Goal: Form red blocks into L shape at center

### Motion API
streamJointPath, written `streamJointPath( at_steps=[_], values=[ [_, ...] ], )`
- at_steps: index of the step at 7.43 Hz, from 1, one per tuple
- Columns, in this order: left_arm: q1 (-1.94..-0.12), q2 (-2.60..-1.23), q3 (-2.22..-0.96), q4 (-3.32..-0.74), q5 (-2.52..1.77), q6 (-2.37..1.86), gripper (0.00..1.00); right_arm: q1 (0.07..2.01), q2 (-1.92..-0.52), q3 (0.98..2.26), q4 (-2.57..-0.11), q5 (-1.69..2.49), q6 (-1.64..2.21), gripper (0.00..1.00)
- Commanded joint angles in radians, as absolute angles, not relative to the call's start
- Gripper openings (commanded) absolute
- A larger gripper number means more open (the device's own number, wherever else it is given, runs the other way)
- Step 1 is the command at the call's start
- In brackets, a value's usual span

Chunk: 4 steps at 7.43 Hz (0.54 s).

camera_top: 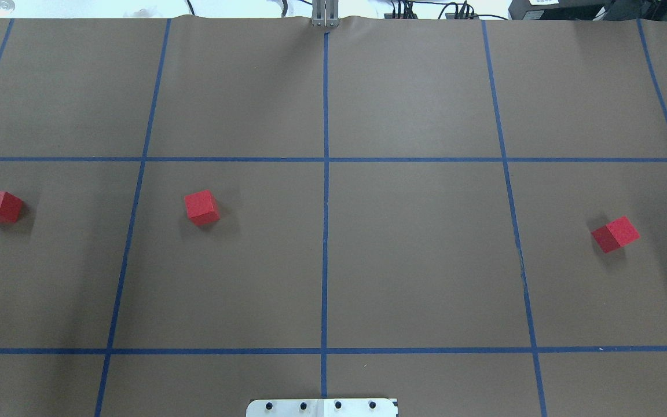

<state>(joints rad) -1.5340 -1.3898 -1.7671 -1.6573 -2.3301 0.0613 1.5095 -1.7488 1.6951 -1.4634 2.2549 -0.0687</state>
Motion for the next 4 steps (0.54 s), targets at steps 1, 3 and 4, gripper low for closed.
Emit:
streamJointPath(
  at_steps=[1, 3, 4],
  values=[
    [-1.534, -1.379, -1.784, -1.657, -2.329, 0.063, 1.0, 1.509, -1.749, 1.695, -1.463, 2.255, -0.069, 1.0],
    [-1.534, -1.378, -1.799, -1.657, -2.318, 0.061, 1.0, 1.509, -1.749, 1.695, -1.463, 2.255, -0.067, 1.0],
    [-1.534, -1.382, -1.807, -1.657, -2.319, 0.057, 1.0, 1.509, -1.749, 1.7, -1.462, 2.255, -0.066, 1.0]
  ],
)
